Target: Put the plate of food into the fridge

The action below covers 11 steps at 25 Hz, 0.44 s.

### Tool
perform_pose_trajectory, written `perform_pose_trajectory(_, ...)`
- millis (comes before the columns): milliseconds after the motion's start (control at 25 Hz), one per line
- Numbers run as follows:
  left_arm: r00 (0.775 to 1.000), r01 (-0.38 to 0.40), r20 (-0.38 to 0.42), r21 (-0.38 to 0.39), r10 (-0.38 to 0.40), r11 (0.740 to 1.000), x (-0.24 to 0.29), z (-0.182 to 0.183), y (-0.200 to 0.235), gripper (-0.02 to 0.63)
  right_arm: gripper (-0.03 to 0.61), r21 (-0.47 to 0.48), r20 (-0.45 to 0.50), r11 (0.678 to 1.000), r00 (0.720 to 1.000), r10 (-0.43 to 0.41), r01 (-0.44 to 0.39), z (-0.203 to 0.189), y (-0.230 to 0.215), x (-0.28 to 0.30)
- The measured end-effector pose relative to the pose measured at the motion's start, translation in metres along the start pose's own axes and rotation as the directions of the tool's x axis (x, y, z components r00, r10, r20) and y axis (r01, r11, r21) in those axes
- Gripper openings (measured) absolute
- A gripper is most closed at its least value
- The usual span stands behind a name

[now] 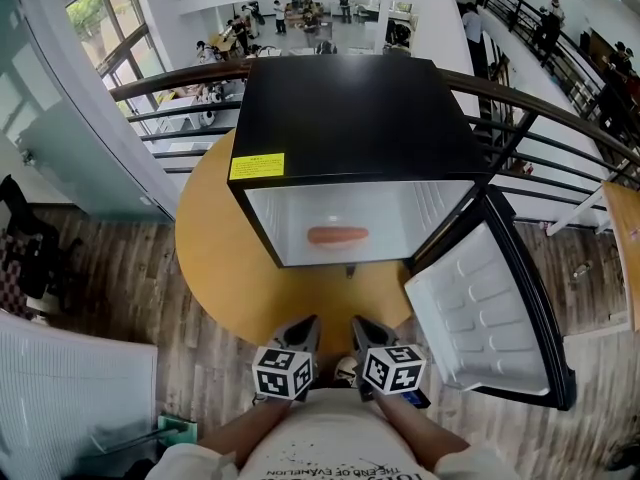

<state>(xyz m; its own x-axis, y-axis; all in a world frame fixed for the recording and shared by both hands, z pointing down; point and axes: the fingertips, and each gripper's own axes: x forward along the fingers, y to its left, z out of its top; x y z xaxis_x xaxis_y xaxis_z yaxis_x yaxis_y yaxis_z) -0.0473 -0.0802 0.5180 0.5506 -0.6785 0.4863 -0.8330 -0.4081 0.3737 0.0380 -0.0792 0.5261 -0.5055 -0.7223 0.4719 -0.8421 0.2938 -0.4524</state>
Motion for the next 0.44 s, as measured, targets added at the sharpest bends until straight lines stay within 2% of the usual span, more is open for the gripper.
perform_pose_trajectory(440, 1.0, 0.004, -0.006, -0.002, -0.004, 1.0, -0.0051, -0.0042, 0.0003, 0.023, 0.026, 0.005, -0.015, 1.0, 1.0, 0.003, -0.003, -0.0098, 0.0043, 0.0001)
